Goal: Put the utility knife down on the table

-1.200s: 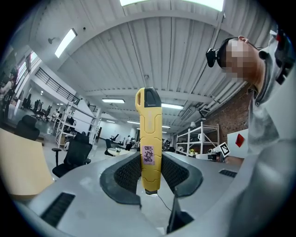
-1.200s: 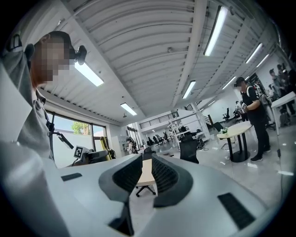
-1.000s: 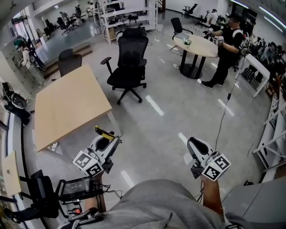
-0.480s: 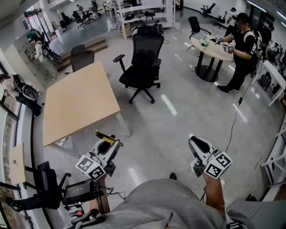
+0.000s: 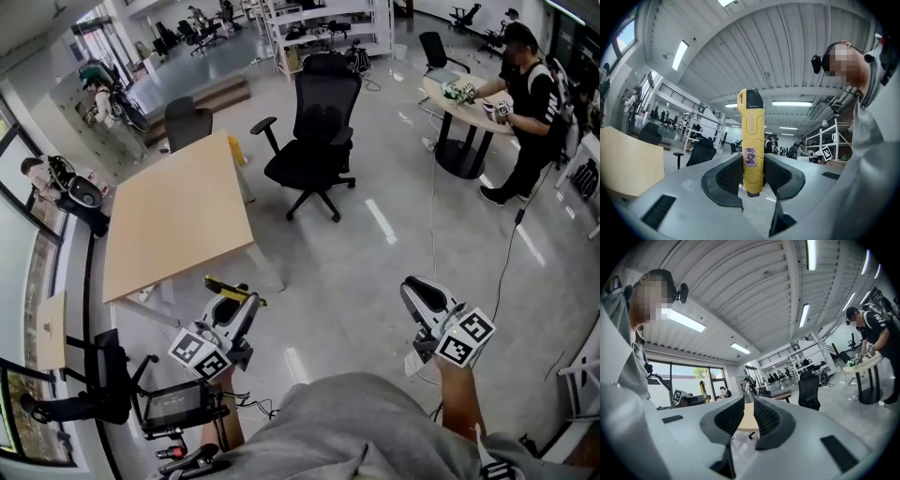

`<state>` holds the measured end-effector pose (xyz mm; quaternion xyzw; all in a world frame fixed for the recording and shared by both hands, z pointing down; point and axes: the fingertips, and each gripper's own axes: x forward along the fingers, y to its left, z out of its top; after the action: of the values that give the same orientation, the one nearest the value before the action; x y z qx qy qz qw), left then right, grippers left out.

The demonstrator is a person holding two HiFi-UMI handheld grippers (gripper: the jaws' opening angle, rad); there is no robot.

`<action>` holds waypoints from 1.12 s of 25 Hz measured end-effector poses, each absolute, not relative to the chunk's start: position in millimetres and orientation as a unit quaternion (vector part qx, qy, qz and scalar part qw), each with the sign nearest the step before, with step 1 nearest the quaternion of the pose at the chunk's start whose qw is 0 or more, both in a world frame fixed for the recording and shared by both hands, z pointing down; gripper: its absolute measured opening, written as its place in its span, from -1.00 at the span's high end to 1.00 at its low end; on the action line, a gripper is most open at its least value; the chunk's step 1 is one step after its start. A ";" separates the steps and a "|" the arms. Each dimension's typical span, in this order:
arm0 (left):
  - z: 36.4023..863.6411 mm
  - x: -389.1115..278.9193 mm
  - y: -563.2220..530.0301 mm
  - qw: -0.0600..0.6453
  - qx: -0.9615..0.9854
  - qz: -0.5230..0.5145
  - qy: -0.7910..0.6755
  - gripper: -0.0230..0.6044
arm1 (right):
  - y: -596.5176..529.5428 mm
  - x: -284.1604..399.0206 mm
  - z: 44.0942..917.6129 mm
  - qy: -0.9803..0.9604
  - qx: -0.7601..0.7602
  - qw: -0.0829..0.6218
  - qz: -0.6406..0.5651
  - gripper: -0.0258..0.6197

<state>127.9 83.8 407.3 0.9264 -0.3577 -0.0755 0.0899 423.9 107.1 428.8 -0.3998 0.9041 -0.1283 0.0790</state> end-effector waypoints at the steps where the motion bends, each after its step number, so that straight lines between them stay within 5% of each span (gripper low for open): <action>1: 406.9 131.9 79.6 0.090 0.925 -0.075 -0.362 0.52 | 101.2 429.7 429.8 0.905 -0.398 0.079 -0.131 0.73; 14: 409.9 132.8 14.6 0.098 0.922 -0.064 -0.369 0.52 | 30.8 435.4 439.4 0.904 -0.396 0.069 -0.148 0.73; 28: 409.7 45.3 -95.2 0.096 0.934 -0.093 -0.331 0.52 | -53.5 337.9 419.7 0.893 -0.426 0.069 -0.127 0.73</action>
<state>45.3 -95.2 409.7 0.9339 -0.3315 -0.0930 0.0965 337.9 -53.5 419.7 -0.4258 0.8932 -0.1270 0.0687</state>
